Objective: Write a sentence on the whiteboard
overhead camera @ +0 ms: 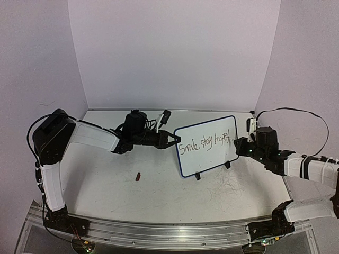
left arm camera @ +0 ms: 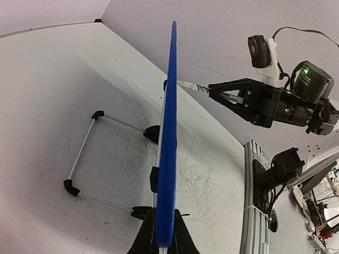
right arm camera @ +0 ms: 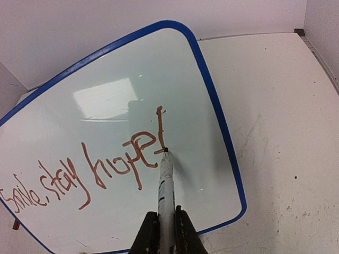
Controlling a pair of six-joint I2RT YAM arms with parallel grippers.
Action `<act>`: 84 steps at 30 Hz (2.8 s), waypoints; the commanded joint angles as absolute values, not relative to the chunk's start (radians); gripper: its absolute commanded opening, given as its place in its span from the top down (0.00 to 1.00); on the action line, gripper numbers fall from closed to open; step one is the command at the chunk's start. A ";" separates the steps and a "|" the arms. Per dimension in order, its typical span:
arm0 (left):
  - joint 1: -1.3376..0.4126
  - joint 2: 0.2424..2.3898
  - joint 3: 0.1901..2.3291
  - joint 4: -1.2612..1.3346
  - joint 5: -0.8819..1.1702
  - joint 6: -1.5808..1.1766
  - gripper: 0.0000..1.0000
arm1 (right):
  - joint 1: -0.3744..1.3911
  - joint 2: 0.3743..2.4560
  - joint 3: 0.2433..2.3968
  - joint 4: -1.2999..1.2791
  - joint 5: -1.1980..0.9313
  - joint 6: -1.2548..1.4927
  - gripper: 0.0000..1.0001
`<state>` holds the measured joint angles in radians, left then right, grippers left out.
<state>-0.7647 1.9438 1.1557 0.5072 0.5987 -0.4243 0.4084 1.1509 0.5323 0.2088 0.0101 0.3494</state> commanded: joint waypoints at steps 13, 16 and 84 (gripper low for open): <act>-0.759 1.885 1.134 0.483 0.608 -0.425 1.00 | 0.404 1.143 0.557 0.260 0.054 0.356 1.00; -0.759 1.885 1.134 0.483 0.607 -0.425 1.00 | 0.405 1.157 0.560 0.266 0.058 0.354 1.00; -0.759 1.881 1.127 0.483 0.607 -0.423 1.00 | 0.405 1.124 0.557 0.209 0.087 0.403 1.00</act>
<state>-0.7643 1.9366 1.1492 0.5068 0.5980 -0.4232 0.4080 1.1565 0.5213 0.2077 0.0673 0.4111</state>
